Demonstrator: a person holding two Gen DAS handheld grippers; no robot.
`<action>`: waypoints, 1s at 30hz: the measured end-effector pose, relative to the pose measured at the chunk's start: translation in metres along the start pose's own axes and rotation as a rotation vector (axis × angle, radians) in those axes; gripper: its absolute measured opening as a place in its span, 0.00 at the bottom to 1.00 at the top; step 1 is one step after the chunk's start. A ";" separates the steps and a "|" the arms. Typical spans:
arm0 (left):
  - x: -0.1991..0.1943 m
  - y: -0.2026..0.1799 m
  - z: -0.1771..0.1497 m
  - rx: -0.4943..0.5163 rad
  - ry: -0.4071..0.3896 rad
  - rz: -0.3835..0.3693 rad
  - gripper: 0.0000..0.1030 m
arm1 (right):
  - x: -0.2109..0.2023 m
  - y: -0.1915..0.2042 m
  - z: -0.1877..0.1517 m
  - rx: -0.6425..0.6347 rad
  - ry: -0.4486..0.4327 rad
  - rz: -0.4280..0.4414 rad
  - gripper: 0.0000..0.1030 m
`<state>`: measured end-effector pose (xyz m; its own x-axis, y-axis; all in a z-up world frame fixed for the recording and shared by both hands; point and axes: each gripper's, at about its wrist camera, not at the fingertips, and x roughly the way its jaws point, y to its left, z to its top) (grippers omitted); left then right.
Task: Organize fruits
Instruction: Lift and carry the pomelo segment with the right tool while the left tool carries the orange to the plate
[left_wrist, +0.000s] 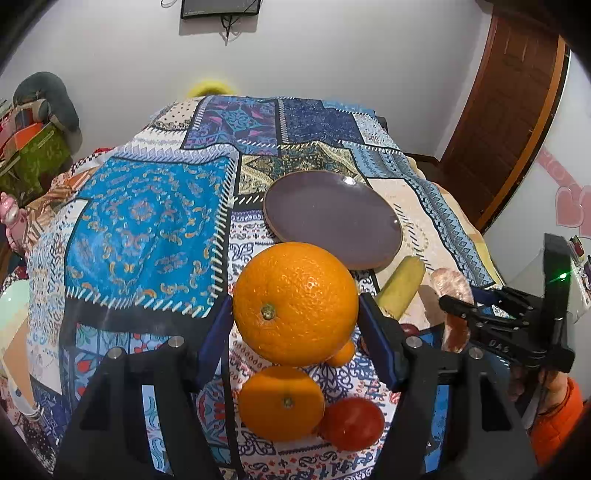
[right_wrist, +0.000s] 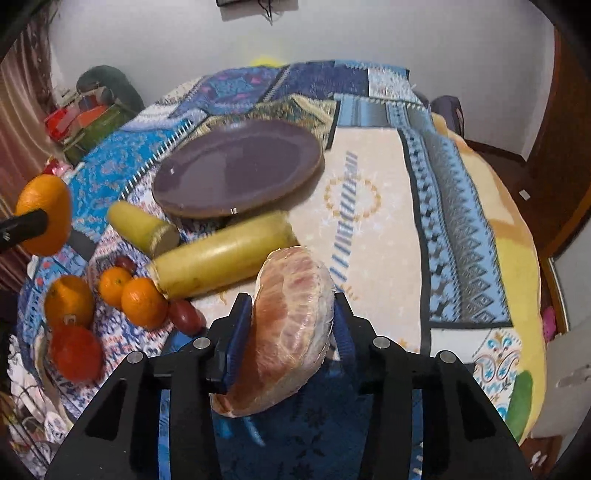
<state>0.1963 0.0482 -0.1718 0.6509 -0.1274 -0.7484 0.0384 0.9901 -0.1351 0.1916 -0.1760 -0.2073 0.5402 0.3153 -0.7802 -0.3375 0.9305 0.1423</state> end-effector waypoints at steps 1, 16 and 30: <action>0.000 0.000 0.002 0.003 -0.003 0.001 0.65 | -0.002 0.000 0.003 0.000 -0.009 0.003 0.39; 0.019 -0.009 0.054 0.032 -0.059 0.003 0.65 | -0.029 0.001 0.061 -0.032 -0.169 -0.002 0.39; 0.065 -0.014 0.089 0.061 -0.031 0.019 0.65 | -0.009 0.007 0.113 -0.080 -0.224 0.001 0.39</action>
<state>0.3060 0.0311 -0.1607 0.6749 -0.1075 -0.7301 0.0710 0.9942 -0.0807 0.2712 -0.1512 -0.1303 0.6946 0.3581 -0.6239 -0.3933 0.9152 0.0874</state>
